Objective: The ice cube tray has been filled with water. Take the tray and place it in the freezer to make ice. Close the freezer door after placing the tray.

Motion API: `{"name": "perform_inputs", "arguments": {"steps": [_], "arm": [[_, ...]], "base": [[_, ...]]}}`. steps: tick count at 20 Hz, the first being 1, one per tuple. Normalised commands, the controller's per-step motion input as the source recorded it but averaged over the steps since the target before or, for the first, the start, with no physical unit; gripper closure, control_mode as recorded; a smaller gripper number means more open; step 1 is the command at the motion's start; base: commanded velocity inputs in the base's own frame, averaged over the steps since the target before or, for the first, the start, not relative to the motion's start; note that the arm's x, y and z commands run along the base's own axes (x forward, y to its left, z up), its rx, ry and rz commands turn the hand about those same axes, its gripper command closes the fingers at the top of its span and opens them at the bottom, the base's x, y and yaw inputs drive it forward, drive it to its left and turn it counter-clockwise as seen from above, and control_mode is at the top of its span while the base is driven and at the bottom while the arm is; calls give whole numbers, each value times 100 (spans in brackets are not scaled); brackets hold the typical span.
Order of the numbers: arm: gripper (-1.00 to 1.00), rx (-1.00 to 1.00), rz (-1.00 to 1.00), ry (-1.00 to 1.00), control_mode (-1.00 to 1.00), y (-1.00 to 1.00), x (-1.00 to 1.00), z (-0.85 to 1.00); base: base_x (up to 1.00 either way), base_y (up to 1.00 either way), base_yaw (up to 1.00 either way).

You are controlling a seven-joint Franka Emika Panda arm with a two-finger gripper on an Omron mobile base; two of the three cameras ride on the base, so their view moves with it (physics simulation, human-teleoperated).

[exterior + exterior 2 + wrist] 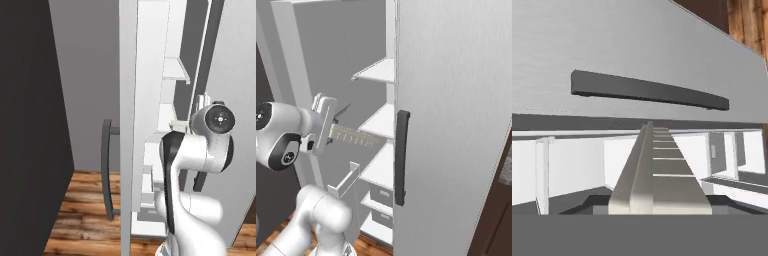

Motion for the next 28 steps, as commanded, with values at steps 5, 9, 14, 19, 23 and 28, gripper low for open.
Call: {"name": "perform_inputs", "arguments": {"steps": [5,9,14,19,23,28], "arm": [[100,-6,-12,-43,-100,24,0,-75],[100,-3,-9,-29,-100,3,0,-75],[100,-1,-2,-10,-100,-11,0,-73],[100,0,1,-11,-100,-23,14,-84],[100,0,10,-24,-100,-8,21,-87],[100,0,19,-34,-100,-14,16,-78]], "base": [[0,0,0],[0,0,0],[0,0,0],[0,0,0],[0,0,0],[0,0,0]]}}
